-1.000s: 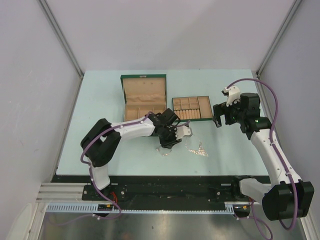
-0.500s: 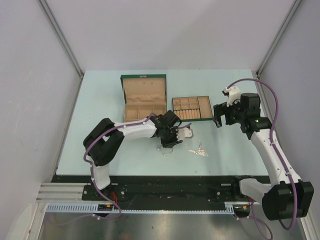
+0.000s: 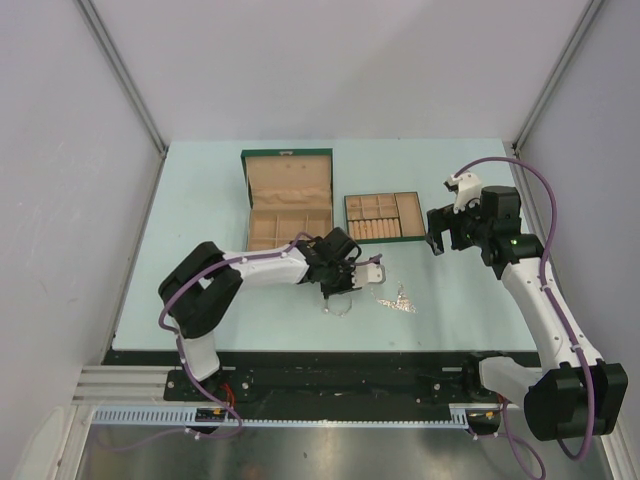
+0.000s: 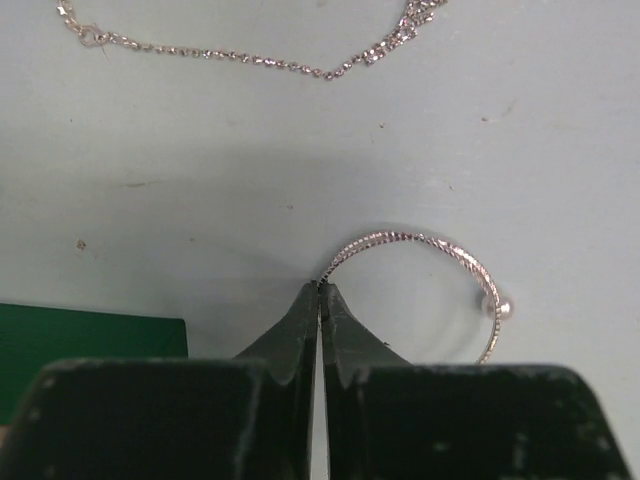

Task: Organize the mixed jewelry

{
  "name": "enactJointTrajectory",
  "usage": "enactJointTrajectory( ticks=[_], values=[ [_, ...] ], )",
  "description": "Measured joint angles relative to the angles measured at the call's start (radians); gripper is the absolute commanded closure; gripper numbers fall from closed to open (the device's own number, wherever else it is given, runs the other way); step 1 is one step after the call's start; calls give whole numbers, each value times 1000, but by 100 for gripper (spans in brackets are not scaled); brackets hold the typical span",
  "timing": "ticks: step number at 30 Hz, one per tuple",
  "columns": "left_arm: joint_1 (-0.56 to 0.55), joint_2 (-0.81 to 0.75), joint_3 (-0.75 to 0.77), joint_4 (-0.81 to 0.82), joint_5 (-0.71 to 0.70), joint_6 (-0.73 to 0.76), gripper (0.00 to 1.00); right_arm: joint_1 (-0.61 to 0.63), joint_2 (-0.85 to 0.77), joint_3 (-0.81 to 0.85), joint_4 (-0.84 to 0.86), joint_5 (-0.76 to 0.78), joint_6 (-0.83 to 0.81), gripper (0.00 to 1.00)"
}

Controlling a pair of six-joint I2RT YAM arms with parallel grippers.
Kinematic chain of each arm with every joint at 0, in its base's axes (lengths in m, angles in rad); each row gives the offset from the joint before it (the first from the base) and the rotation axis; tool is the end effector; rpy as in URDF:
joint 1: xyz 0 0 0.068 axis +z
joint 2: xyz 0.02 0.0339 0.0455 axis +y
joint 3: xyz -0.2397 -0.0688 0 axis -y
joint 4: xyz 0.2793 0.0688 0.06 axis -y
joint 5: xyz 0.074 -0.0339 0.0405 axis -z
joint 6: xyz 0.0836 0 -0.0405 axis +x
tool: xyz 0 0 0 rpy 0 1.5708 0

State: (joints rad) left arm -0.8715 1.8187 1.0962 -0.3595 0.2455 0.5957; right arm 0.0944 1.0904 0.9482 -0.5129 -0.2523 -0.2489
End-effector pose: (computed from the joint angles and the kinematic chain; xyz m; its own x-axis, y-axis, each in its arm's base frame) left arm 0.2425 -0.3198 0.0693 -0.0127 0.8606 -0.5091 0.9942 0.0654 0.0858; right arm 0.3137 0.0507 0.2515 -0.5168 -0.2885 -0.8060 -0.4289 0.9021 -0.0479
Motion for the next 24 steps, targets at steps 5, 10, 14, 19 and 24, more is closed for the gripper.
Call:
enactJointTrajectory(
  ticks=[5, 10, 14, 19, 24],
  values=[
    [-2, -5, -5, 3, -23, 7, 100, -1, 0, 0, -1, 0, 0, 0],
    [-2, -12, -5, -11, -60, 8, 98, -1, 0, 0, -2, 0, 0, 0],
    [-2, -16, -5, -31, -72, 7, 88, -1, 0, 0, -2, 0, 0, 0],
    [-1, -18, -5, -42, -86, 10, 76, -1, 0, 0, -2, -1, 0, 0],
    [-1, -20, -4, -47, -89, 12, 72, -1, 0, 0, -2, -1, 0, 0]
  ],
)
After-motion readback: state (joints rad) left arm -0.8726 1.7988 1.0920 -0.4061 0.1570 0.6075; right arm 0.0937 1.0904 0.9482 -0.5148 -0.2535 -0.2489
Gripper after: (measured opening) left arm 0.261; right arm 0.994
